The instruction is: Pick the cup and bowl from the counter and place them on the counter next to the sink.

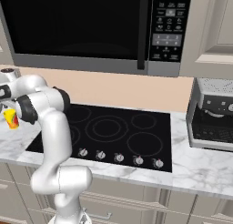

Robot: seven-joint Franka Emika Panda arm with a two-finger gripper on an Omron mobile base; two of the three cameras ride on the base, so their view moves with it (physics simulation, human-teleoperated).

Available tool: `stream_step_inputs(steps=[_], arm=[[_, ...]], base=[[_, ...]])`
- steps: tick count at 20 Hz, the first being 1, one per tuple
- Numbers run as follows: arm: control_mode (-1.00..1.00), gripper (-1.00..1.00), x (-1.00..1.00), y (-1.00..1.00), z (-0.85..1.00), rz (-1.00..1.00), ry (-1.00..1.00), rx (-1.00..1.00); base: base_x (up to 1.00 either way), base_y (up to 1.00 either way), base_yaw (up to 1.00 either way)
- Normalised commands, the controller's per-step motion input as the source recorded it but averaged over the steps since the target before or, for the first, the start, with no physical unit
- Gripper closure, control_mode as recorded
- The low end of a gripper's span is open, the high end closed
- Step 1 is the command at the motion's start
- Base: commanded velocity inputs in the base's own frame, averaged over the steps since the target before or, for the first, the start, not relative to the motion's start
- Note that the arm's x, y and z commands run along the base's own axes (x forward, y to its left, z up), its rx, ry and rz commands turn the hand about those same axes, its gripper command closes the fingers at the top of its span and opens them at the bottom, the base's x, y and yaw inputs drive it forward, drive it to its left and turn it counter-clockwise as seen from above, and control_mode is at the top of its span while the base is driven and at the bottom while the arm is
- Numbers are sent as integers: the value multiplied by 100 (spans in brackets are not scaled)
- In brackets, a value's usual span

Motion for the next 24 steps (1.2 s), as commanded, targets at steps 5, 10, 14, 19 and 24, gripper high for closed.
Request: stream_step_inputs(steps=[5,10,14,19,24], arm=[[-100,-100,11,10,-6,0,5,-1],[-100,-100,0,-1,-1,-1,4,0],[-100,-100,-6,-17,0,-2,0,0],[-100,-100,-2,-35,-1,-1,0,0],[-100,-100,0,-8,-10,0,0,0]], base=[[0,0,0],[0,0,0],[0,0,0],[0,0,0],[0,0,0]])
